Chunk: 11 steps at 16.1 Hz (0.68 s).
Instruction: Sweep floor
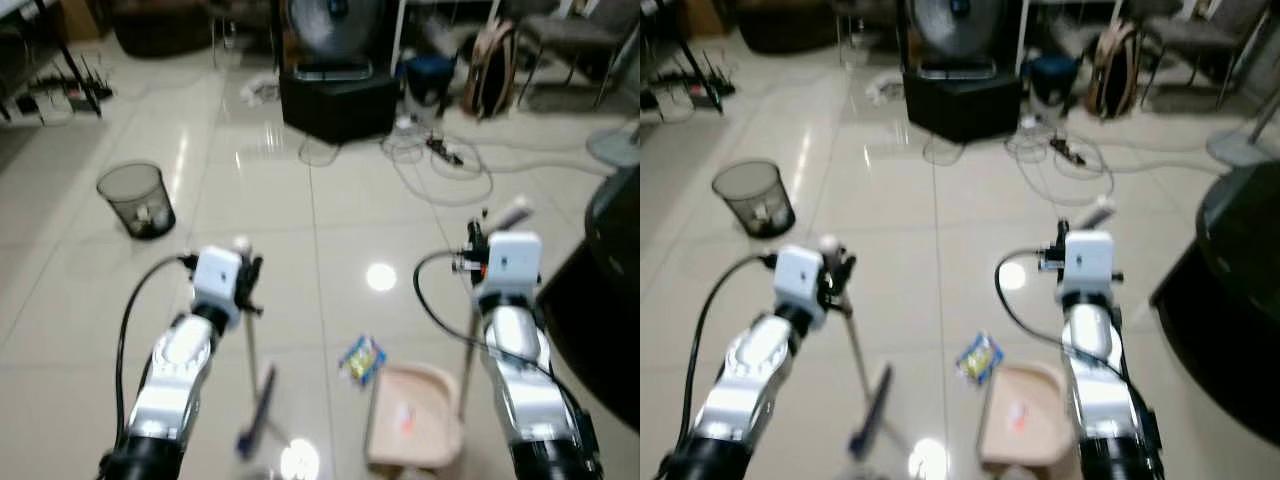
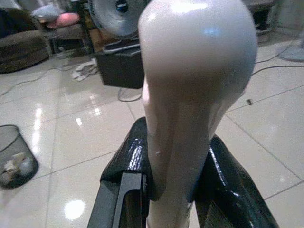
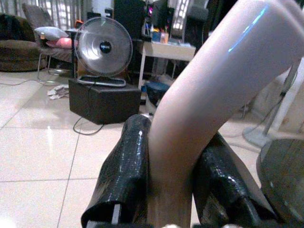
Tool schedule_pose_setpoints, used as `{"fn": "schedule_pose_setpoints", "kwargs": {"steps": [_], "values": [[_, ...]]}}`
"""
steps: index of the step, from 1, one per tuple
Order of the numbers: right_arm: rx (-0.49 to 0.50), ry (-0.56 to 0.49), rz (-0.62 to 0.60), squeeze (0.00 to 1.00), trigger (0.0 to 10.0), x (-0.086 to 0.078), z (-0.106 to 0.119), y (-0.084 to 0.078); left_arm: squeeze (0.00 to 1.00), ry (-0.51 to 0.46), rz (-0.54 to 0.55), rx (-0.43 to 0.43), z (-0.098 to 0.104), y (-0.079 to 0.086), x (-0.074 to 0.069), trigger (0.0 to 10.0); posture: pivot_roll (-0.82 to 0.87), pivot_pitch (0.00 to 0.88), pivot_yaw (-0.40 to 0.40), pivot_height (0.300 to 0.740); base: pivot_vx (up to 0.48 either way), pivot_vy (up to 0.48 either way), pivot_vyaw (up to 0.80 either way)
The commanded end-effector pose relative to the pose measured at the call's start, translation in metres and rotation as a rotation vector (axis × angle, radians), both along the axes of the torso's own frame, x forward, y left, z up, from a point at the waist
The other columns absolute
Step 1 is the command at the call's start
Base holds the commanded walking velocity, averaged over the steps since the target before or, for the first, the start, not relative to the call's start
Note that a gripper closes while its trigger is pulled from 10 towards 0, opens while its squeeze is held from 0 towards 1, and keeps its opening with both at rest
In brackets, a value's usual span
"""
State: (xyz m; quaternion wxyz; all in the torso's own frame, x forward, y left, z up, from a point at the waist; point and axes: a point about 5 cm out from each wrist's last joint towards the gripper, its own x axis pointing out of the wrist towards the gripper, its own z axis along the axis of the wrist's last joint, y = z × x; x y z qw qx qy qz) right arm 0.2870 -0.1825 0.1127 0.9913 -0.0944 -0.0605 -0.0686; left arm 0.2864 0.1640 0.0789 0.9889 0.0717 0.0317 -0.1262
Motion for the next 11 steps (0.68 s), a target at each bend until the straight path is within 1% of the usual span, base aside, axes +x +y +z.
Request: {"fn": "schedule_pose_setpoints", "kwargs": {"steps": [1,5,11], "values": [[-0.010,-0.038,-0.009,0.00,10.0,0.0013,0.0098,-0.0035,0.00,-0.066,0.005,-0.013,0.0146,-0.0013,0.0064,10.0,-0.02,0.047,0.058,0.740,0.000,0.000,0.00],[-0.016,-0.035,-0.020,0.00,10.0,0.0016,0.0105,-0.0051,0.00,-0.095,0.004,0.012,0.0183,-0.0029,0.0083,10.0,-0.03,0.052,0.058,0.740,0.000,0.000,0.00],[-0.013,-0.034,-0.040,0.00,10.0,0.0022,0.0114,-0.0083,0.00,-0.133,-0.006,0.002,0.0238,-0.0072,0.0102,10.0,-0.03,0.054,0.058,0.740,0.000,0.000,0.00]]}}
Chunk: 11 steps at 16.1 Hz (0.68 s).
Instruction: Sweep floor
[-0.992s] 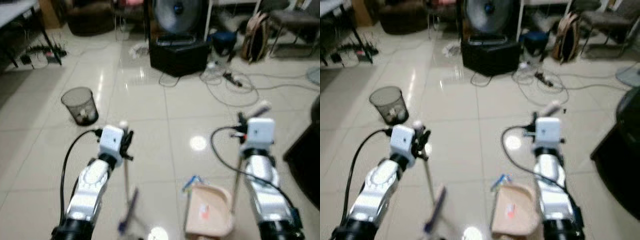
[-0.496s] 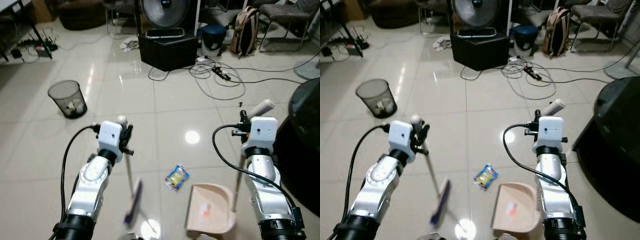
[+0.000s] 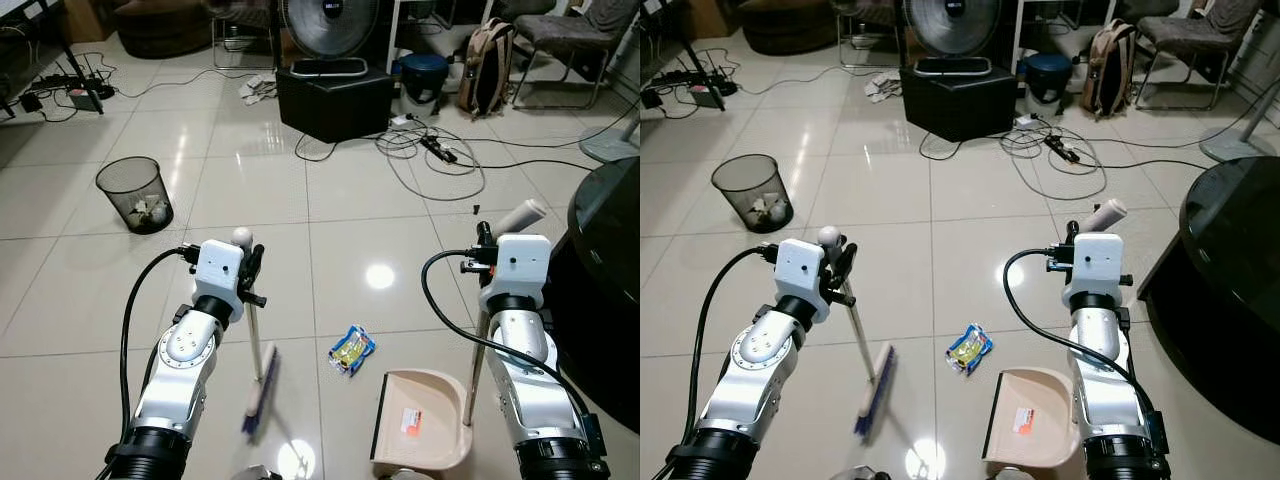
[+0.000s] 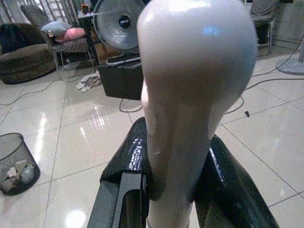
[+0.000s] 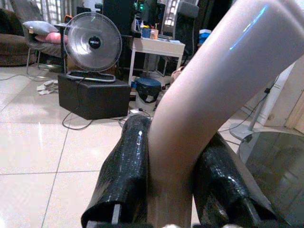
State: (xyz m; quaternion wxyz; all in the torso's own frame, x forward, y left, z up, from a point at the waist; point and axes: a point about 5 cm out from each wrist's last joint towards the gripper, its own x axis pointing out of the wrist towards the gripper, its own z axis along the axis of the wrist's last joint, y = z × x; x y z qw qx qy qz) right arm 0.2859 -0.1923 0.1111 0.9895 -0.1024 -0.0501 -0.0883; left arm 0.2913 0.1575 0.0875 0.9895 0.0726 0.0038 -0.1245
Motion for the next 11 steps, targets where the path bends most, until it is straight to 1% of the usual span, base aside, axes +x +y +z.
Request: {"fn": "schedule_pose_setpoints", "kwargs": {"steps": [1,2,3,6,7,11], "values": [[0.013,-0.051,-0.001,0.00,10.0,0.0030,0.0127,0.0017,0.00,-0.085,-0.006,0.002,0.0164,-0.0007,0.0054,10.0,-0.03,0.054,0.059,0.740,0.000,0.000,0.00],[0.036,-0.046,-0.009,0.00,10.0,0.0029,0.0119,0.0009,0.00,-0.091,-0.009,0.000,0.0174,-0.0009,0.0056,10.0,-0.03,0.054,0.059,0.740,0.000,0.000,0.00],[0.044,-0.045,-0.012,0.00,10.0,0.0029,0.0118,0.0001,0.00,-0.098,-0.013,-0.003,0.0186,-0.0013,0.0058,10.0,-0.03,0.053,0.059,0.740,0.247,0.000,-0.44],[0.044,-0.042,-0.019,0.00,10.0,0.0034,0.0108,-0.0029,0.00,-0.109,-0.020,-0.009,0.0205,-0.0024,0.0065,10.0,-0.03,0.047,0.057,0.740,0.341,0.000,-0.80],[0.042,-0.042,-0.023,0.00,10.0,0.0035,0.0108,-0.0037,0.00,-0.111,-0.021,-0.009,0.0205,-0.0027,0.0067,10.0,-0.03,0.045,0.057,0.740,0.368,0.000,-0.45],[0.034,-0.047,-0.023,0.00,10.0,0.0040,0.0125,-0.0059,0.00,-0.116,-0.020,-0.014,0.0208,-0.0039,0.0068,10.0,-0.03,0.040,0.055,0.740,0.369,0.000,0.00]]}}
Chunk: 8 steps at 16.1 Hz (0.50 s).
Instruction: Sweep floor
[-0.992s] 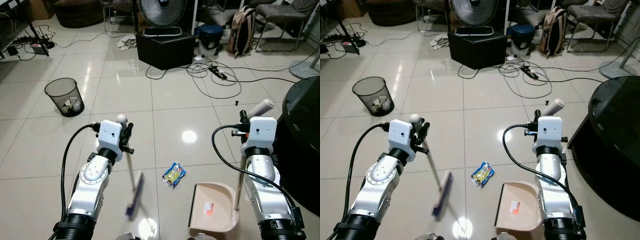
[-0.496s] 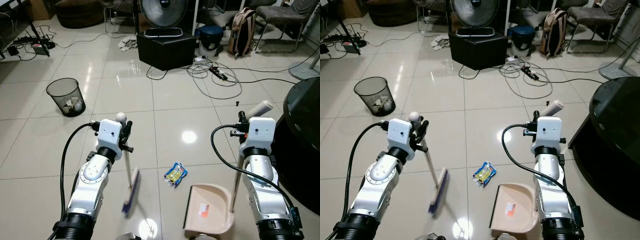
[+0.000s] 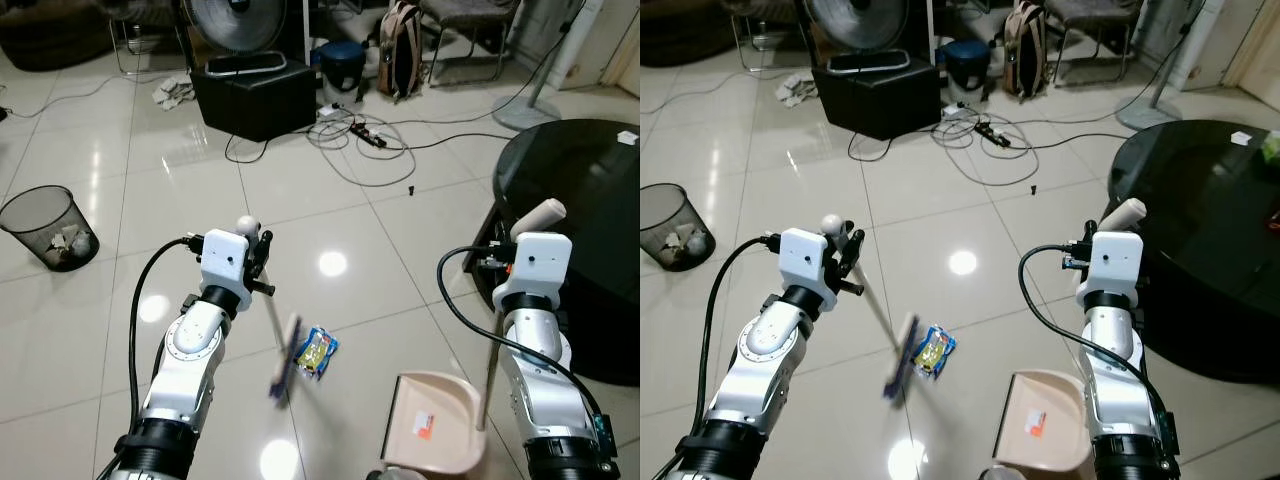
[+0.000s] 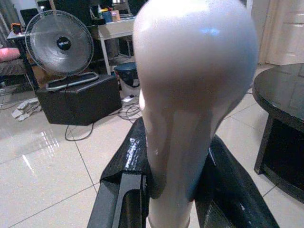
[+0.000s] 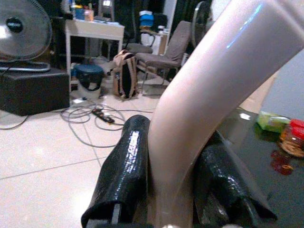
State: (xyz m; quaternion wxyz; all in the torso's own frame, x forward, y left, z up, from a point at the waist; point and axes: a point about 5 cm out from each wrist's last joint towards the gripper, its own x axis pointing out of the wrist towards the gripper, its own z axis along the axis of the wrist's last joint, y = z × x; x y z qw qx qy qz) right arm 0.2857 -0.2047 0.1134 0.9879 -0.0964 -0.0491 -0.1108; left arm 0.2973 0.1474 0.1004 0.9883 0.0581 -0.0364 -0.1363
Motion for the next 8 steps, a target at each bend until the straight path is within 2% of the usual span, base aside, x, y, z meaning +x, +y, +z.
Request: {"fn": "schedule_pose_setpoints", "kwargs": {"steps": [1,8], "values": [[0.020,-0.045,0.019,0.00,10.0,0.0038,0.0101,0.0058,0.00,-0.043,0.010,0.026,0.0081,0.0062,0.0007,10.0,-0.04,0.038,0.056,0.740,0.371,0.000,0.00],[0.027,-0.038,0.020,0.00,10.0,0.0019,0.0087,0.0079,0.00,-0.052,0.009,0.029,0.0091,0.0064,0.0004,10.0,-0.03,0.033,0.058,0.740,0.371,0.000,0.00]]}}
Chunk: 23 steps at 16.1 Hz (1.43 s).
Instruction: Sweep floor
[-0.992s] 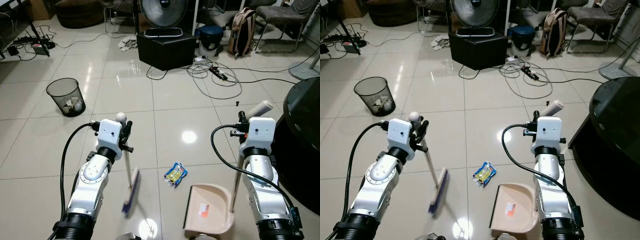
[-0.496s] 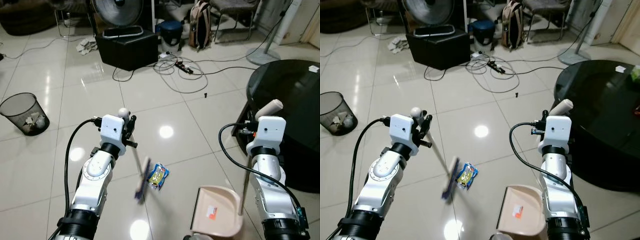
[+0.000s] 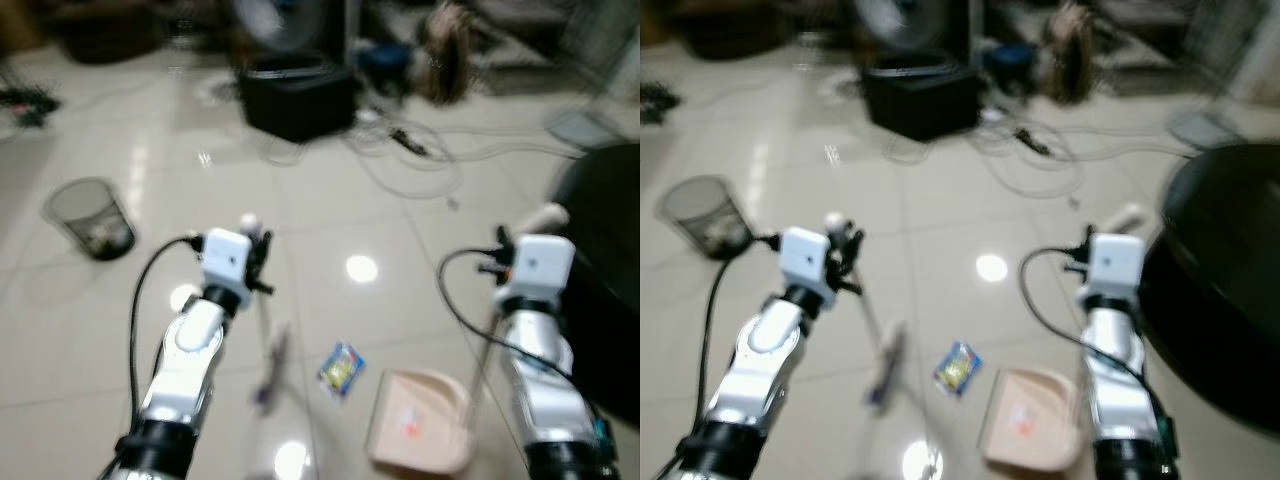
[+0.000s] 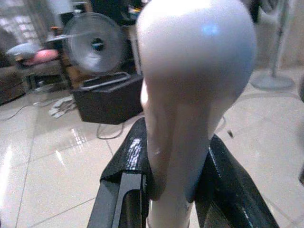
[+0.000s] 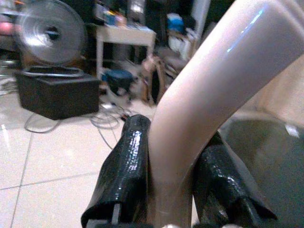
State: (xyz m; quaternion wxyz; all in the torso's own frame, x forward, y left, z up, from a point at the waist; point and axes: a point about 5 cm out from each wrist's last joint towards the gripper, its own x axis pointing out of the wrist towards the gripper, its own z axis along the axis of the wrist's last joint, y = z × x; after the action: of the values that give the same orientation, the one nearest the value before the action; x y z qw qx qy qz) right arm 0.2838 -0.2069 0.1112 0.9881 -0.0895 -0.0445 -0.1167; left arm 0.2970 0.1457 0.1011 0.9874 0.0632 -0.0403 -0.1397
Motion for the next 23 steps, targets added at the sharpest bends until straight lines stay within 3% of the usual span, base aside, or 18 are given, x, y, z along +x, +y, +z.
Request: {"fn": "schedule_pose_setpoints", "kwargs": {"steps": [1,4,12,19,23], "values": [[0.014,-0.043,0.030,0.00,10.0,0.004,0.010,0.010,0.00,-0.043,0.015,0.020,0.008,0.008,0.001,10.0,-0.03,0.032,0.058,0.740,0.371,0.000,-0.80],[0.012,-0.042,0.027,0.00,10.0,0.003,0.010,0.009,0.00,-0.042,0.012,0.021,0.009,0.008,0.001,10.0,-0.03,0.037,0.060,0.740,0.372,0.000,-0.73],[-0.001,-0.046,0.045,0.00,10.0,0.003,0.010,0.013,0.00,-0.037,0.035,0.043,0.007,0.011,0.001,10.0,-0.02,0.058,0.059,0.740,0.365,0.000,0.00],[-0.024,-0.056,0.005,0.00,10.0,0.007,0.006,0.006,0.00,-0.046,0.157,0.093,0.002,0.028,0.003,10.0,0.01,0.114,0.068,0.740,0.000,0.000,0.00],[-0.054,-0.065,0.017,0.00,10.0,0.015,0.004,0.002,0.00,-0.038,0.131,0.044,-0.002,0.019,0.009,10.0,0.02,0.186,0.084,0.740,0.000,0.000,0.00]]}}
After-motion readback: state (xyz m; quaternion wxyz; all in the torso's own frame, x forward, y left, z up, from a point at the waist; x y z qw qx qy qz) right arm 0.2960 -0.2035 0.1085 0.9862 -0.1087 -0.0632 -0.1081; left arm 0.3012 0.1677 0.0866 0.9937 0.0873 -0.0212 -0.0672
